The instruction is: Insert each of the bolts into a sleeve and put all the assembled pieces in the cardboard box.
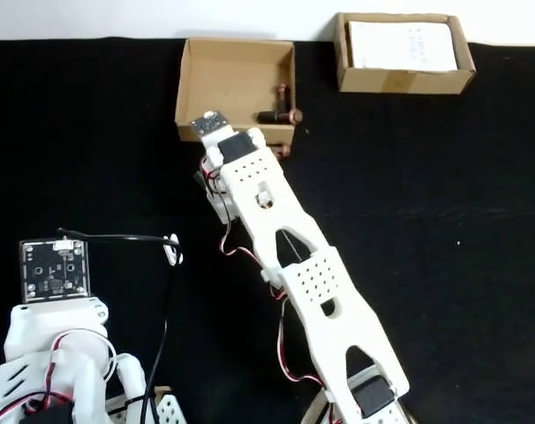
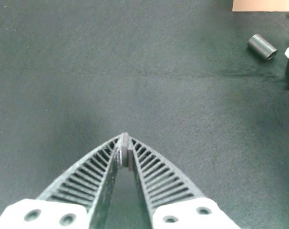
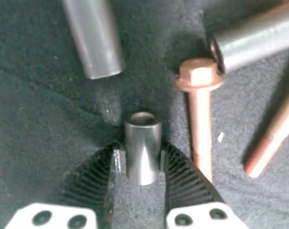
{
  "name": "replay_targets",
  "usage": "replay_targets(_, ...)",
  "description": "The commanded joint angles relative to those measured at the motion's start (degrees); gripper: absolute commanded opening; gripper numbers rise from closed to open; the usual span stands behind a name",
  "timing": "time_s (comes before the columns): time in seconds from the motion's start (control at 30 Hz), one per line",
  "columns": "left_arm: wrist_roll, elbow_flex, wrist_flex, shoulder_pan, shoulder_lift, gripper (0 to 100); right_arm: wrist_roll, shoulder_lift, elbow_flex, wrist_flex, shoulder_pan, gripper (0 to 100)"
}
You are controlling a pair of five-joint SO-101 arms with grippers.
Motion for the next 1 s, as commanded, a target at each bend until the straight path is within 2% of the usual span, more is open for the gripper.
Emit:
replay_targets(0.0,-0.09,-0.04,-0.79,-0.48,0.75,2,0.70,-1.27,-6.29,2.59,-1.10,0.7)
replay_targets(0.13,-0.09,-0.13,-0.79,-0.40,1.01,1,0.53,-7.60,-11.56,2.77,-1.54,0.7)
replay_targets(0.37,-0.09,-0.22,-0.88,-0.40,1.63,2,-2.55,-25.98,-11.30,2.95,-0.66,0.7)
replay_targets(0.47,0.18,-2.86,-0.53,-0.66,6.90,3,-3.60,-34.42,-8.48,2.95,1.27,0.7)
replay_targets(0.6,0.09,-11.74,-0.44,-0.57,22.11,4,-5.89,-48.48,3.47,2.95,5.05,0.7)
replay_targets(0.77,0.35,-31.96,2.73,-0.40,42.33,3,-7.82,-70.11,25.54,2.77,10.59,0.7)
replay_targets(0.9,0.53,-43.38,3.52,-0.22,51.91,4,-7.65,-86.11,47.16,2.59,14.02,0.7)
replay_targets(0.97,2.02,-45.76,3.52,2.86,54.73,4,-7.82,-92.44,56.84,2.24,15.69,0.7)
